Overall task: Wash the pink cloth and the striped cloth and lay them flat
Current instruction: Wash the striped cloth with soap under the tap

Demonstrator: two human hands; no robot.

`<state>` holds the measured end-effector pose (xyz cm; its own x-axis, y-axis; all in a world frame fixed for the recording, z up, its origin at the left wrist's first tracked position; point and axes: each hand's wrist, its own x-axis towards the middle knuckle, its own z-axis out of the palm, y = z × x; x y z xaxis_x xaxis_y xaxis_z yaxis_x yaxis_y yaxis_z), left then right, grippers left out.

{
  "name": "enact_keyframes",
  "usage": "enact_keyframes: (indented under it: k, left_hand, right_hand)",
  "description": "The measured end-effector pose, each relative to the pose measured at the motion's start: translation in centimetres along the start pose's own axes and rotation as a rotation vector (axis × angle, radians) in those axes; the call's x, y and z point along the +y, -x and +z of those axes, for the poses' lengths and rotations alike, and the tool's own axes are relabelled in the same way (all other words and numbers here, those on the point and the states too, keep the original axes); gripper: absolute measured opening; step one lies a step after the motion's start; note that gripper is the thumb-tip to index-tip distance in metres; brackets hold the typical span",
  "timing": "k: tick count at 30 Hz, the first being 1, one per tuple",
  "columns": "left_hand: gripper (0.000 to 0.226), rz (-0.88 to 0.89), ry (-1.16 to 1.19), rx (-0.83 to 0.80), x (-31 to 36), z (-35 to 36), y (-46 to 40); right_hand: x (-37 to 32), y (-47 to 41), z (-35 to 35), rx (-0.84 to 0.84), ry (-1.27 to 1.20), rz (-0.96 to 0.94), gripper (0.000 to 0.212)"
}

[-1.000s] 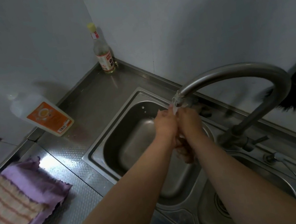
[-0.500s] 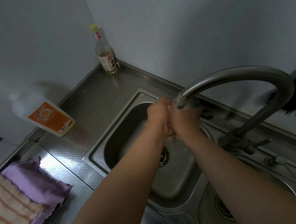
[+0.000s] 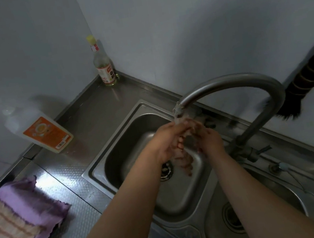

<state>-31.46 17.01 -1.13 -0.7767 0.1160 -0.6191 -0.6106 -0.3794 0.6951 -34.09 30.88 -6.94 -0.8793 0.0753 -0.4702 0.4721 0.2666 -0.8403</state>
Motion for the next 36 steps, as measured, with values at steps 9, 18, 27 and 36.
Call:
enact_keyframes:
  k: [9, 18, 27, 36]
  left_hand:
    - [0.032, 0.196, -0.688, -0.039, 1.0, -0.3, 1.4]
    - [0.024, 0.367, -0.86, 0.08, 2.0, -0.7, 3.1]
    - [0.02, 0.45, -1.125, 0.127, 1.8, -1.1, 4.6]
    - [0.027, 0.485, -0.911, 0.007, 2.2, -2.8, 6.8]
  right_hand:
    - [6.5, 3.1, -6.6, 0.693, -0.464, 0.199, 0.034]
    - [4.1, 3.1, -8.9, 0.572, -0.306, 0.027, 0.047]
    - [0.2, 9.7, -1.7, 0.268, -0.019, -0.558, 0.047]
    - [-3.9, 11.8, -0.9, -0.221, 0.313, -0.547, 0.011]
